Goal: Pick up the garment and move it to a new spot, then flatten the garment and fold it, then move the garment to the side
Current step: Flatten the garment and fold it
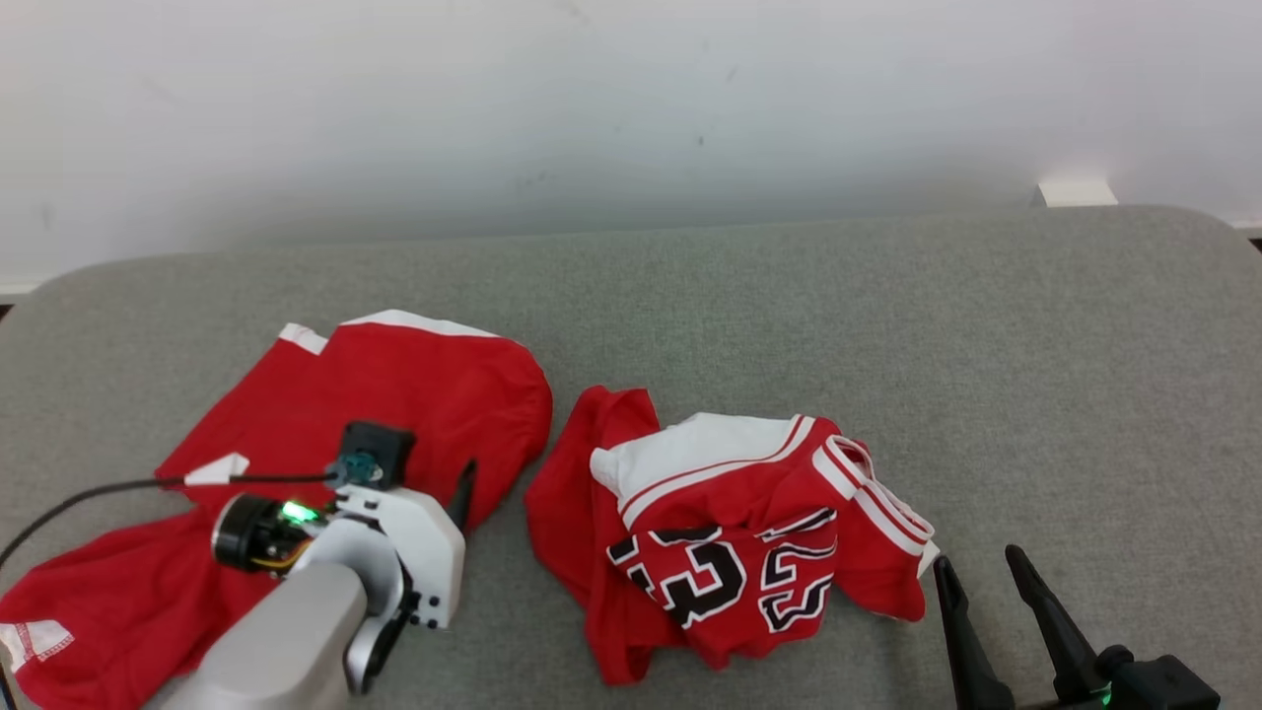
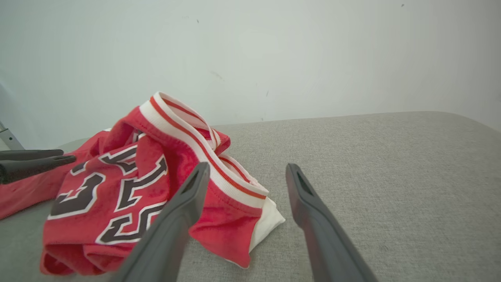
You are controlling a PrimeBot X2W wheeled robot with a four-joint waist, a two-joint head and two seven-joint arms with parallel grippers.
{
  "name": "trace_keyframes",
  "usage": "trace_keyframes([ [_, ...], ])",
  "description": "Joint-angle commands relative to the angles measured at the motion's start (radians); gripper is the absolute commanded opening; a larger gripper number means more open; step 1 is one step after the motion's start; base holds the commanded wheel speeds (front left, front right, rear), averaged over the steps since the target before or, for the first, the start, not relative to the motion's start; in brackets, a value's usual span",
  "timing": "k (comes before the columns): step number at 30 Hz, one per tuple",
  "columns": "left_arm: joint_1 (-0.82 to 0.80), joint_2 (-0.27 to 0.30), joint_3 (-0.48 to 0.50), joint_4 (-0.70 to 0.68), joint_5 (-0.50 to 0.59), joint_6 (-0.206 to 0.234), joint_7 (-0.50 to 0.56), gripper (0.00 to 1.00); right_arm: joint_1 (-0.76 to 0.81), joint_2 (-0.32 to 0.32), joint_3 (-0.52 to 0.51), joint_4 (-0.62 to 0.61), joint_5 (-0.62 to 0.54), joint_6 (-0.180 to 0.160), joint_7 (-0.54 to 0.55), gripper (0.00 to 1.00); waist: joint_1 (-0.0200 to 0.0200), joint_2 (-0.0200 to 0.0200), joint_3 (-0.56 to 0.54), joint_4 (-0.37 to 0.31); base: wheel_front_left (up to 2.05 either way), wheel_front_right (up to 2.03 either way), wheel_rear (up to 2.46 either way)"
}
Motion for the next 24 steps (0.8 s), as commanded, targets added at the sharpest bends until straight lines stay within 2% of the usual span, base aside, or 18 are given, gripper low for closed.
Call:
trace_keyframes([
  [1,-0.020,0.006,-0.006,0.022,0.023,0.002,0.010,1.00,-0.017,-0.004,-0.001,-0.003,-0.004,-0.003,0.001,1.00,0.0000,0.0000,0.019,-0.005,0.00,0.00,0.00],
  [7,-0.050,-0.034,-0.016,0.120,-0.013,-0.048,0.070,1.00,-0.040,-0.003,0.005,-0.006,-0.004,-0.003,0.001,1.00,0.0000,0.0000,0.060,-0.016,0.00,0.00,0.00],
  [8,-0.051,-0.040,-0.022,0.137,-0.014,-0.054,0.075,0.42,-0.040,-0.002,0.005,-0.006,-0.003,-0.003,0.001,1.00,0.0000,0.0000,0.064,-0.016,0.00,0.00,0.00],
  [9,-0.050,-0.045,-0.022,0.152,-0.020,-0.061,0.077,0.00,-0.041,-0.001,0.004,-0.005,-0.003,-0.003,0.001,1.00,0.0000,0.0000,0.066,-0.017,0.00,0.00,0.00],
  [12,-0.052,-0.057,-0.014,0.183,-0.038,-0.089,0.065,0.00,-0.041,0.001,0.001,-0.004,-0.005,-0.003,0.001,1.00,0.0000,0.0000,0.070,-0.015,0.00,0.00,0.00],
  [15,-0.090,-0.054,0.020,0.189,-0.060,-0.083,0.012,0.00,-0.026,0.001,-0.014,-0.003,-0.009,-0.003,0.001,1.00,0.0000,0.0000,0.066,0.001,0.00,0.00,0.00],
  [20,-0.144,-0.009,0.079,0.196,-0.084,-0.059,-0.036,0.00,-0.017,-0.004,-0.019,-0.004,-0.014,-0.003,0.001,1.00,0.0000,0.0000,0.060,0.027,0.00,0.00,0.00],
  [24,-0.204,0.071,0.133,0.196,-0.105,-0.037,-0.056,0.00,-0.021,-0.005,-0.019,-0.010,-0.015,-0.003,0.001,1.00,0.0000,0.0000,0.063,0.048,0.00,0.00,0.00],
])
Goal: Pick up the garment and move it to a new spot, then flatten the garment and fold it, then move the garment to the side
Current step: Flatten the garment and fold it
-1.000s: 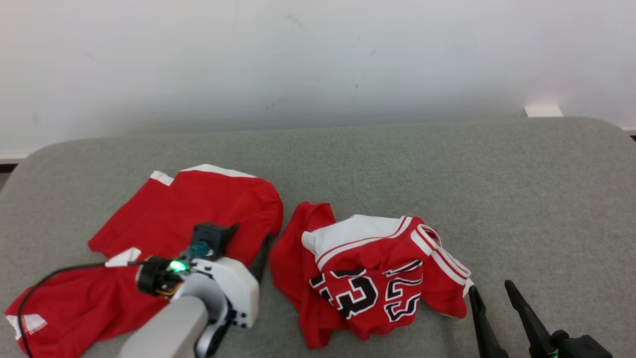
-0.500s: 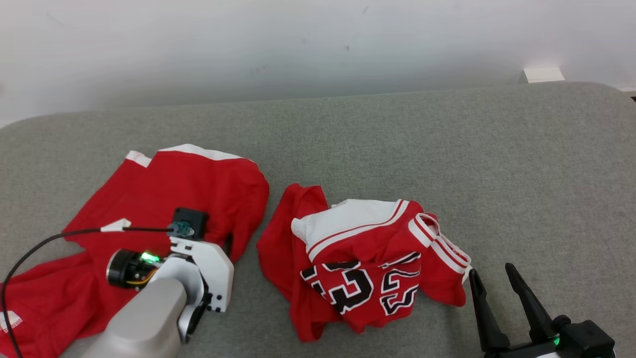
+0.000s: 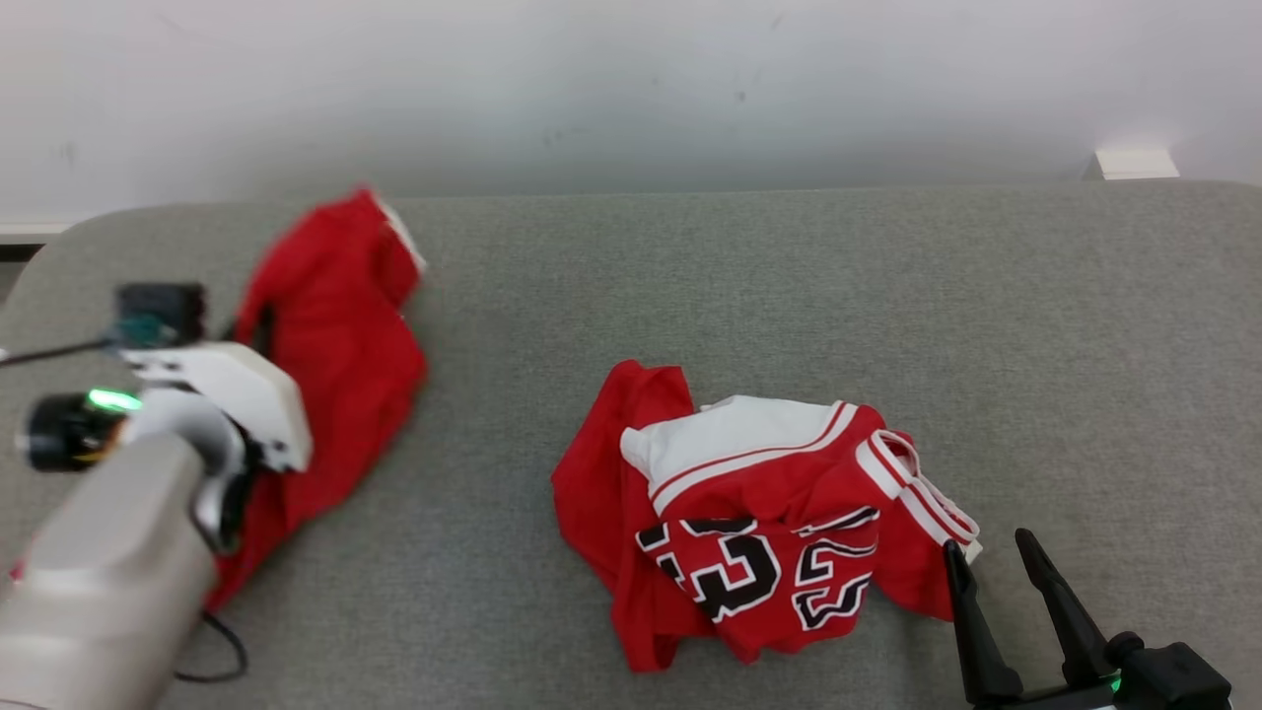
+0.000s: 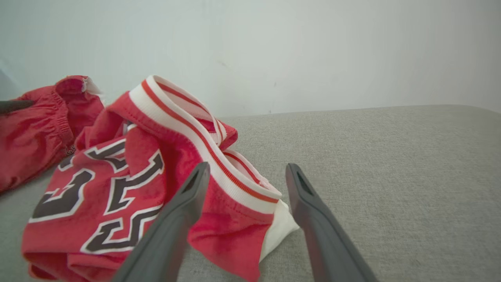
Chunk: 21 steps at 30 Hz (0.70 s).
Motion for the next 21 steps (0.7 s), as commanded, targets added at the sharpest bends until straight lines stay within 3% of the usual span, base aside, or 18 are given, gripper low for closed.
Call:
trace_keyframes([
  [1,-0.014,0.013,0.009,0.000,-0.014,0.005,-0.008,0.00,0.000,-0.005,-0.001,-0.002,-0.008,-0.003,0.001,1.00,0.0000,0.0000,0.003,0.007,0.00,0.00,0.00],
  [13,-0.080,0.243,0.130,0.004,-0.059,0.088,-0.014,0.00,-0.007,-0.021,0.008,-0.003,-0.009,-0.003,0.001,1.00,0.0000,0.0000,0.029,0.051,0.00,0.00,0.00],
  [15,-0.069,0.254,0.129,0.016,-0.054,0.107,-0.016,0.00,-0.007,-0.025,0.011,-0.001,-0.011,-0.003,0.001,1.00,0.0000,0.0000,0.030,0.055,0.00,0.00,0.00],
  [21,-0.002,0.217,0.121,0.056,-0.092,0.079,0.033,0.00,-0.011,-0.032,0.019,0.003,-0.009,-0.003,0.001,1.00,0.0000,0.0000,0.044,0.074,0.00,0.00,0.00],
])
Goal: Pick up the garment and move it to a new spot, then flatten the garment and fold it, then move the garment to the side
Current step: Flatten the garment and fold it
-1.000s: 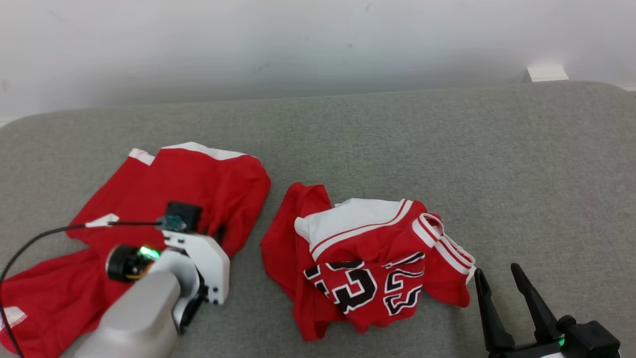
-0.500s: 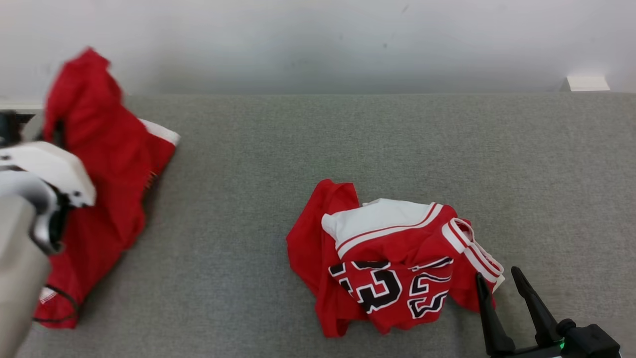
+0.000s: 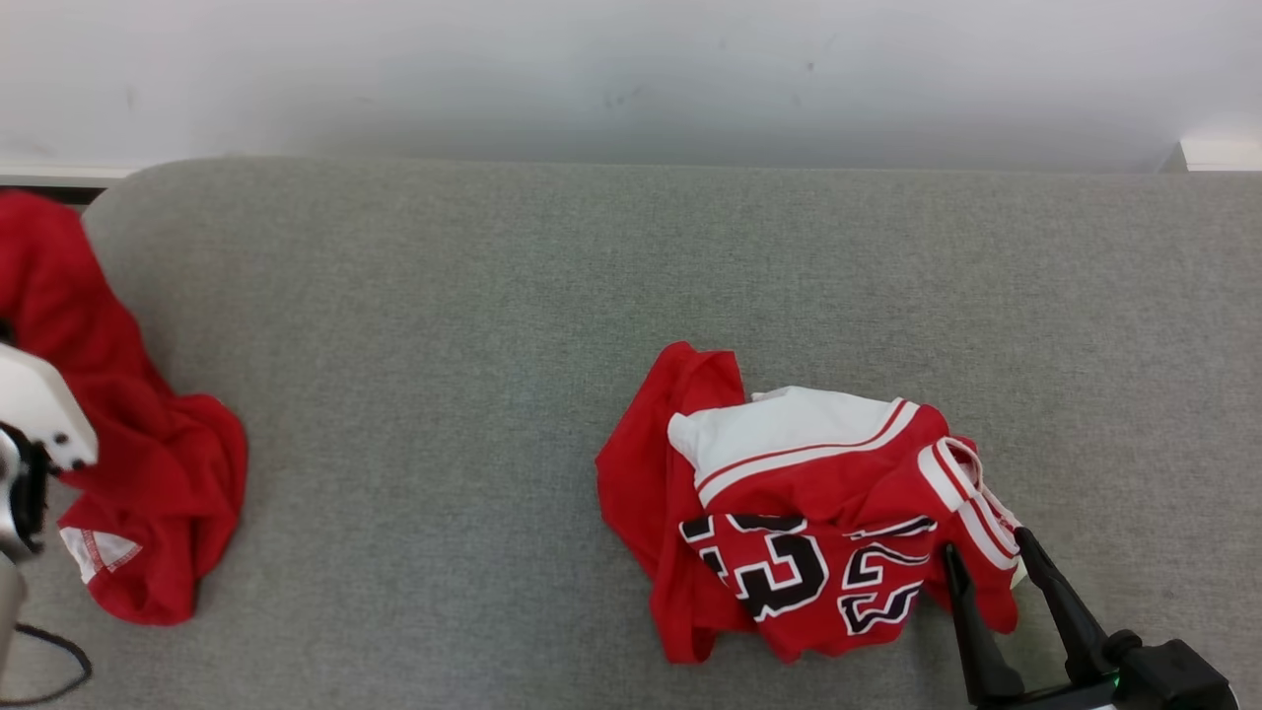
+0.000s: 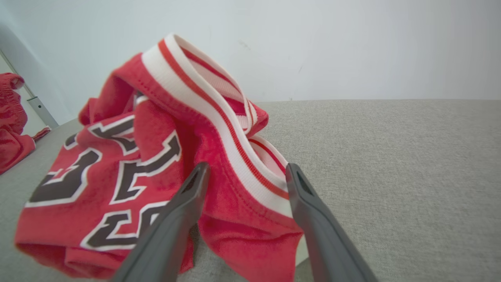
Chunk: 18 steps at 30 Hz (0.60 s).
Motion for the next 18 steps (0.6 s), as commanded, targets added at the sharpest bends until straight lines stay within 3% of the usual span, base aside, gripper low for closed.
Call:
trace_keyframes([
  [1,0.020,-0.004,0.000,0.010,-0.006,0.001,0.005,0.00,-0.008,-0.005,0.003,0.003,0.000,-0.003,0.001,1.00,-0.0001,0.0000,0.002,0.004,0.00,0.00,0.00],
  [2,0.032,-0.015,-0.001,0.021,-0.013,-0.002,0.010,0.00,-0.010,-0.006,0.007,0.004,0.000,-0.003,0.001,1.00,-0.0001,0.0000,0.003,0.005,0.00,0.00,0.00],
  [3,0.043,-0.026,-0.001,0.032,-0.018,-0.002,0.014,0.12,-0.012,-0.007,0.009,0.005,0.000,-0.003,0.001,1.00,-0.0001,0.0000,0.004,0.007,0.00,0.00,0.00],
  [4,0.054,-0.038,-0.004,0.045,-0.025,-0.007,0.026,0.38,-0.013,-0.008,0.010,0.006,0.001,-0.003,0.001,1.00,-0.0001,0.0000,0.003,0.008,0.00,0.00,0.00],
  [5,0.062,-0.046,-0.006,0.055,-0.029,-0.013,0.035,0.85,-0.013,-0.010,0.012,0.007,0.000,-0.003,0.001,1.00,-0.0001,0.0000,0.001,0.010,0.00,0.00,0.00],
  [6,0.065,-0.050,-0.006,0.062,-0.034,-0.017,0.036,1.00,-0.013,-0.010,0.013,0.009,0.000,-0.003,0.001,1.00,-0.0001,0.0000,-0.001,0.011,0.00,0.00,0.00],
  [12,0.055,-0.056,0.006,0.056,-0.029,-0.006,-0.057,1.00,0.005,-0.010,0.019,0.019,0.008,-0.003,0.001,1.00,-0.0001,0.0000,-0.034,0.023,0.00,0.00,0.00],
  [18,0.070,-0.063,0.007,-0.037,-0.009,-0.013,-0.149,1.00,0.018,-0.001,0.028,0.017,0.014,-0.003,0.001,1.00,-0.0001,0.0000,-0.083,0.017,0.00,0.00,0.00],
])
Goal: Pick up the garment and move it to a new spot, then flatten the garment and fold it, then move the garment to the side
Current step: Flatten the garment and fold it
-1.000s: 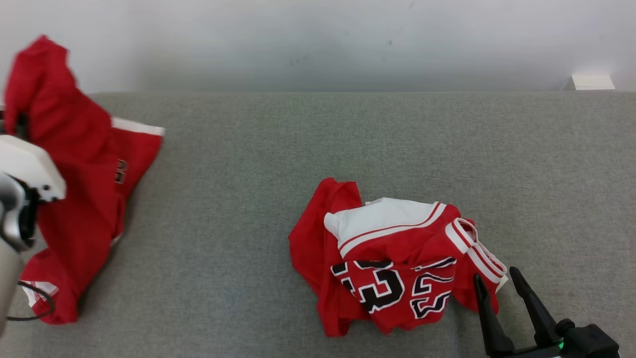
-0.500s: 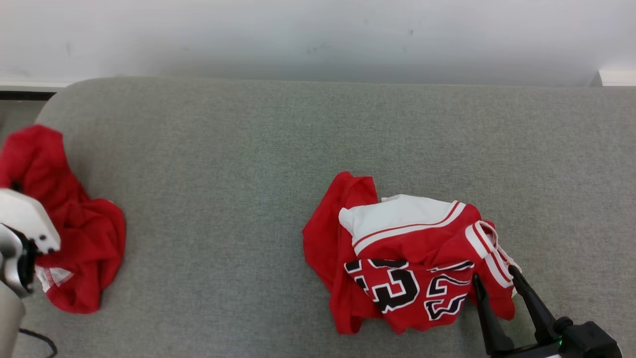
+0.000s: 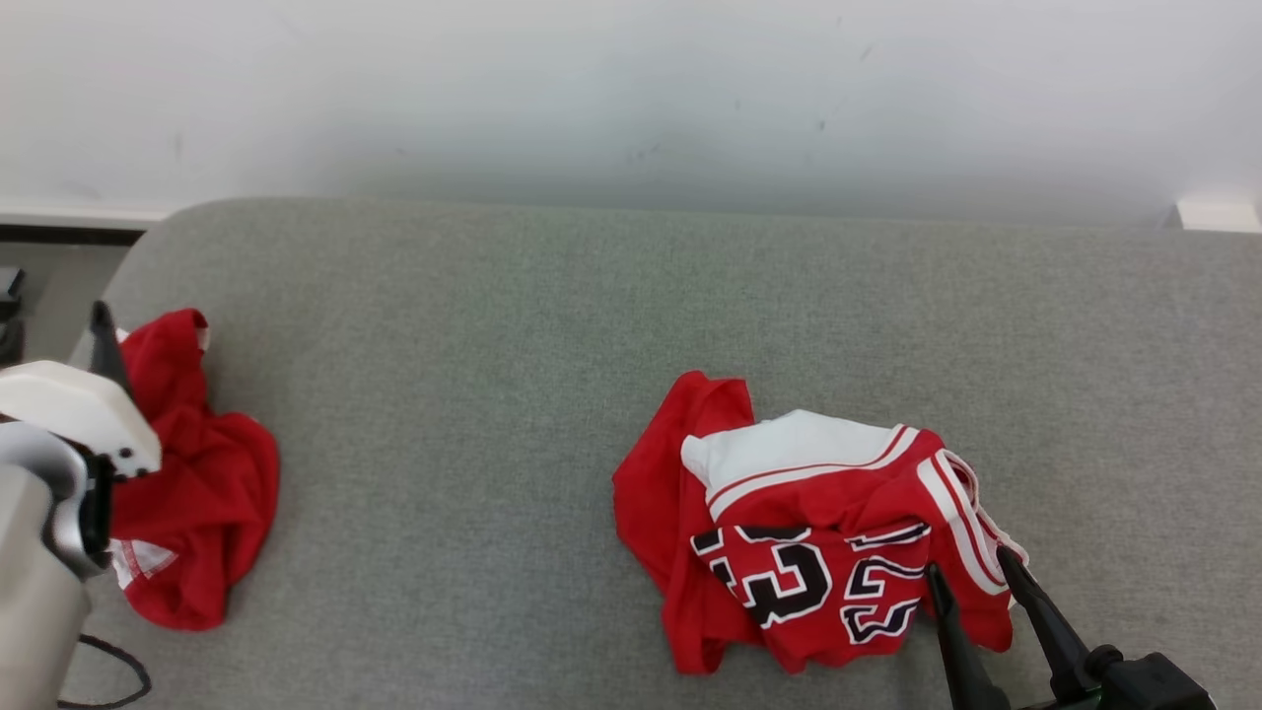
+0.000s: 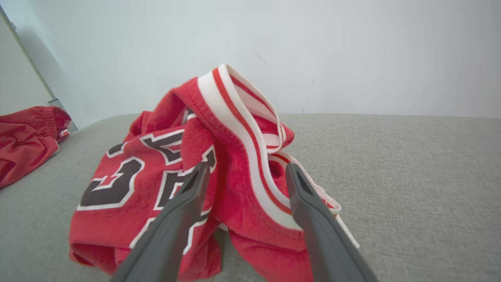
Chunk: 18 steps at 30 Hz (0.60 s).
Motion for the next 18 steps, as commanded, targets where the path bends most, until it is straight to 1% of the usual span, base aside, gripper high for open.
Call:
trace_keyframes([
  [1,0.019,-0.004,-0.002,-0.024,0.016,-0.004,-0.014,1.00,0.010,0.002,-0.002,-0.004,0.013,-0.003,0.001,1.00,0.0000,0.0000,-0.018,-0.008,0.00,0.00,0.00],
  [3,0.034,-0.012,0.005,-0.092,0.019,-0.004,-0.026,1.00,0.018,0.004,-0.005,-0.007,0.014,-0.003,0.001,1.00,0.0000,0.0000,-0.035,-0.019,0.00,0.00,0.00],
  [6,0.100,-0.031,0.006,-0.210,0.035,0.010,-0.036,1.00,0.024,0.007,-0.007,-0.012,0.012,-0.003,0.001,1.00,0.0000,0.0000,-0.057,-0.044,0.00,0.00,0.00],
  [11,0.239,-0.070,0.001,-0.430,0.084,0.060,-0.039,1.00,0.037,0.014,-0.019,-0.023,0.010,-0.003,0.001,1.00,0.0000,0.0000,-0.085,-0.082,0.00,0.00,0.00],
  [14,0.344,-0.102,-0.009,-0.551,0.127,0.079,-0.038,1.00,0.047,0.011,-0.024,-0.024,0.007,-0.003,0.001,1.00,0.0000,0.0000,-0.101,-0.101,0.00,0.00,0.00],
  [15,0.382,-0.114,-0.001,-0.583,0.132,0.090,-0.038,1.00,0.049,0.009,-0.027,-0.024,0.006,-0.003,0.001,1.00,0.0000,0.0000,-0.107,-0.108,0.00,0.00,0.00],
  [17,0.452,-0.128,0.000,-0.641,0.165,0.095,-0.038,1.00,0.055,0.006,-0.038,-0.025,0.003,-0.003,0.001,1.00,0.0000,0.0000,-0.117,-0.120,0.00,0.00,0.00],
  [18,0.490,-0.139,0.010,-0.664,0.170,0.104,-0.038,1.00,0.057,0.005,-0.043,-0.025,0.001,-0.003,0.001,1.00,0.0000,0.0000,-0.119,-0.126,0.00,0.00,0.00],
])
